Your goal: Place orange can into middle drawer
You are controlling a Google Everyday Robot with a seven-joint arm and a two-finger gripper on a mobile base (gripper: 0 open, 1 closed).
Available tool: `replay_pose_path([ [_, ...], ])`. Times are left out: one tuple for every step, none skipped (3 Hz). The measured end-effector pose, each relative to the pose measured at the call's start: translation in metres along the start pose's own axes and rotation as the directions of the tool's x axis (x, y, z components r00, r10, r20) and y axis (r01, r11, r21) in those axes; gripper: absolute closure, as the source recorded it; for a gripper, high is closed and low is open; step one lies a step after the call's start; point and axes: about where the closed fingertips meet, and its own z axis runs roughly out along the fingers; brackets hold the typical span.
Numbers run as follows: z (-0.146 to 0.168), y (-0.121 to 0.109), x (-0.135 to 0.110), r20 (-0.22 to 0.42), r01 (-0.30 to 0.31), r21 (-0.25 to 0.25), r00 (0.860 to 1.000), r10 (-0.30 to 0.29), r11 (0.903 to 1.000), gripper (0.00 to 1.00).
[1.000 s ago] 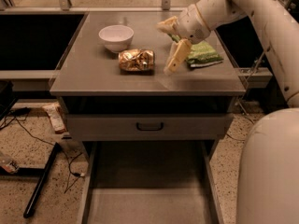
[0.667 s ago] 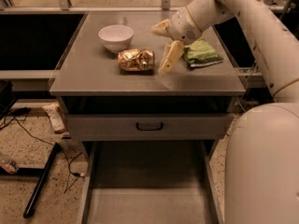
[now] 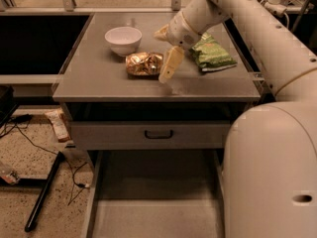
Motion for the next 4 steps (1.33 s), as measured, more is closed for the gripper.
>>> replay_pose_path([
  [0.0109, -0.0034, 0.0038, -0.03, -0.029, 0.004, 0.999, 0.029, 0.9996, 0.0],
  [0.0204, -0.0035, 0.0046, -0.041, -0.051, -0.004, 0.998, 0.051, 0.9987, 0.0],
  [0.0204, -0.0035, 0.0046, -0.041, -0.051, -0.004, 0.998, 0.051, 0.9987, 0.19],
  [0.0205, -0.0035, 0.0046, -0.041, -0.051, -0.004, 0.998, 0.051, 0.9987, 0.43],
])
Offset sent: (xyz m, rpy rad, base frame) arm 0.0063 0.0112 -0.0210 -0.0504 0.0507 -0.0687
